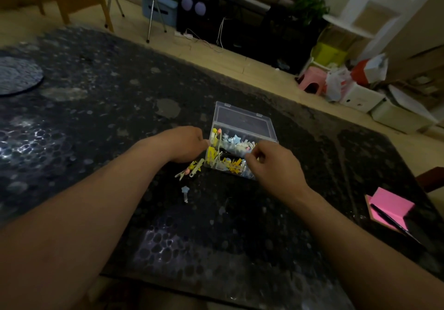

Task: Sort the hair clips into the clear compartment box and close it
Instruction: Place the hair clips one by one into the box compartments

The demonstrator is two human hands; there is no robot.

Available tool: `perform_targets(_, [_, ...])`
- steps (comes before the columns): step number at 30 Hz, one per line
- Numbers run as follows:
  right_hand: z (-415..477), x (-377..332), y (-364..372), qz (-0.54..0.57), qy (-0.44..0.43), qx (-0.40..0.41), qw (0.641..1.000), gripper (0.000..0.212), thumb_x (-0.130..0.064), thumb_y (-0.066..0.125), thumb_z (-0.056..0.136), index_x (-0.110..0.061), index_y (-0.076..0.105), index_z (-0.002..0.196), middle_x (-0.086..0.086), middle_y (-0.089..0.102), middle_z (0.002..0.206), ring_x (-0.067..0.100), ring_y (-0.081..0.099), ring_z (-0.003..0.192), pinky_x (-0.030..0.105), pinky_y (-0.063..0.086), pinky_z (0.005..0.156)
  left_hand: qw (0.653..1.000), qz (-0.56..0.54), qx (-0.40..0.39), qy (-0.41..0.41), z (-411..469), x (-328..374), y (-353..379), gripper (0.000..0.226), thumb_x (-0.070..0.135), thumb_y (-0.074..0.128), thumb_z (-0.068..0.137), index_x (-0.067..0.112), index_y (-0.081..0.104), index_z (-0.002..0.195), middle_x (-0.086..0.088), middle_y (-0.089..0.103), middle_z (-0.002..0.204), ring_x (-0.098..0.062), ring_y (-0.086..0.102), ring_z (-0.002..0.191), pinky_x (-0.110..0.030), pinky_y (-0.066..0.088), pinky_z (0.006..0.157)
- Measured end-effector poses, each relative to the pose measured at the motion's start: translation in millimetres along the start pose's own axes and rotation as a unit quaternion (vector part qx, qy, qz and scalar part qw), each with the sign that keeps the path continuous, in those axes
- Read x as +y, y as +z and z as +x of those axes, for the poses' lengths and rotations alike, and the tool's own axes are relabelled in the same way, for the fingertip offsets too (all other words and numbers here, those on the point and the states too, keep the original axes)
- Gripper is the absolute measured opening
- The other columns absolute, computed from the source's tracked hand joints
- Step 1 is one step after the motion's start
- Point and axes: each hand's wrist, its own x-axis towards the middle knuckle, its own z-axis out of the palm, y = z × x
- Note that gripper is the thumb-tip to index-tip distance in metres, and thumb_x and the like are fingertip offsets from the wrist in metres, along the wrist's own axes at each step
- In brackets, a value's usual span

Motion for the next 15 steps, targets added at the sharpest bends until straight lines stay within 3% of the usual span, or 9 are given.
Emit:
perform_targets(9, [-28,-40,38,0.063,-0.078,-0.109,0.989,0.011,-0.037,0.066,0.099,-0.027,0.067,0.097,-0.008,0.070,0.089,0.015,0.065,0.081,0.041,0.056,0.073,1.000,-0.011,0.017,-0.008,-2,0,-7,0.043,0.040,0.040,0.109,0.009,0.065,0.125,-0.015,0.064,0.132,-0.032,0.060,0.117,-0.035,0.044,0.090])
perform_targets(12, [-36,-53,47,0.070,-0.108,-0.155,0.979,0.014,-0.042,0.067,0.098,-0.030,0.067,0.105,-0.009,0.065,0.100,0.014,0.063,0.093,0.038,0.053,0.080,1.000,-0.017,0.022,-0.010,-1,0,-7,0.043,0.037,0.040,0.108,0.006,0.067,0.124,-0.017,0.064,0.132,-0.034,0.060,0.118,-0.038,0.048,0.099])
perform_targets(15, [-37,-67,51,0.072,-0.118,-0.168,0.976,0.025,-0.055,0.065,0.097,-0.034,0.066,0.109,-0.013,0.060,0.100,0.009,0.058,0.091,0.032,0.049,0.076,0.999,-0.019,0.023,-0.011,-1,0,-6,0.043,0.036,0.041,0.108,0.006,0.067,0.124,-0.017,0.065,0.131,-0.034,0.061,0.118,-0.038,0.048,0.098])
